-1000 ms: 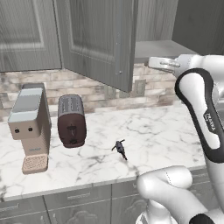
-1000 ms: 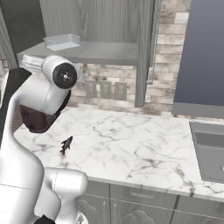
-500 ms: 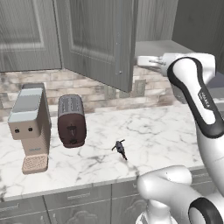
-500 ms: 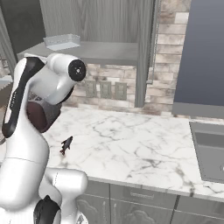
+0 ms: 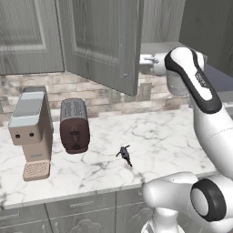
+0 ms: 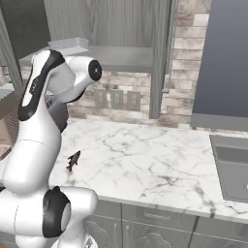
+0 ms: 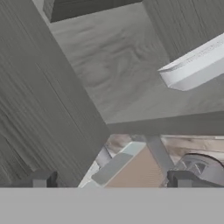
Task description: Retrieve the tupperware from the cabinet, then place the raw meat into the tupperware to avoid contamination.
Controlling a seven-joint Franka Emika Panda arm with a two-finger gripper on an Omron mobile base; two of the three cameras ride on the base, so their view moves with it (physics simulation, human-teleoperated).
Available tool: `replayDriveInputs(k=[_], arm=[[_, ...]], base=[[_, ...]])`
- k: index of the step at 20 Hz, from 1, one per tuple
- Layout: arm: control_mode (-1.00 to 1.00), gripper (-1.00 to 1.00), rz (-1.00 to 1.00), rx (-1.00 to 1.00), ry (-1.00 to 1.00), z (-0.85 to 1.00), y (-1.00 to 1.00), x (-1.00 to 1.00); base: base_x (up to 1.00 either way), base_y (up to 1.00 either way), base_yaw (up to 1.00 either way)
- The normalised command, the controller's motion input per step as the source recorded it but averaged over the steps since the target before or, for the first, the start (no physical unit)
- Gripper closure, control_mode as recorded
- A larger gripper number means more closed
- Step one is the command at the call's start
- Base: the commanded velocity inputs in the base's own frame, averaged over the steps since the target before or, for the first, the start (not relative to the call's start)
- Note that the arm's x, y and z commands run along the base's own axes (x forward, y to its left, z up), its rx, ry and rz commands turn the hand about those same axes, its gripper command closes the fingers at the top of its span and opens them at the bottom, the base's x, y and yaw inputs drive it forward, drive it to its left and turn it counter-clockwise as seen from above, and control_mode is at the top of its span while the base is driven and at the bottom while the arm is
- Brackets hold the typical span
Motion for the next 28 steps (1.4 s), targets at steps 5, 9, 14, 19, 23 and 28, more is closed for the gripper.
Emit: replayDriveInputs(k=[5,9,14,19,23,28], arm=[[-1.00,-1.00,0.17,0.03,0.05,-0.13,0.58,0.18],[-1.00,-1.00,0.17,0.02,0.00,-0.19,0.64,0.07],[-1.00,-1.00,0.16,0.01,0.00,-0.23,0.76,0.04],[-1.00,-1.00,0.12,0.00,-0.01,-0.24,0.96,0.00],[-1.00,-1.00,0.10,0.00,-0.04,-0.25,1.00,0.00],[-1.00,-1.00,0.05,0.00,-0.06,-0.16,0.87,-0.02]], base=[[0.00,0.00,0.00],[0.00,0.00,0.00],[0.00,0.00,0.00],[0.00,0.00,0.00],[0.00,0.00,0.00],[0.00,0.00,0.00]])
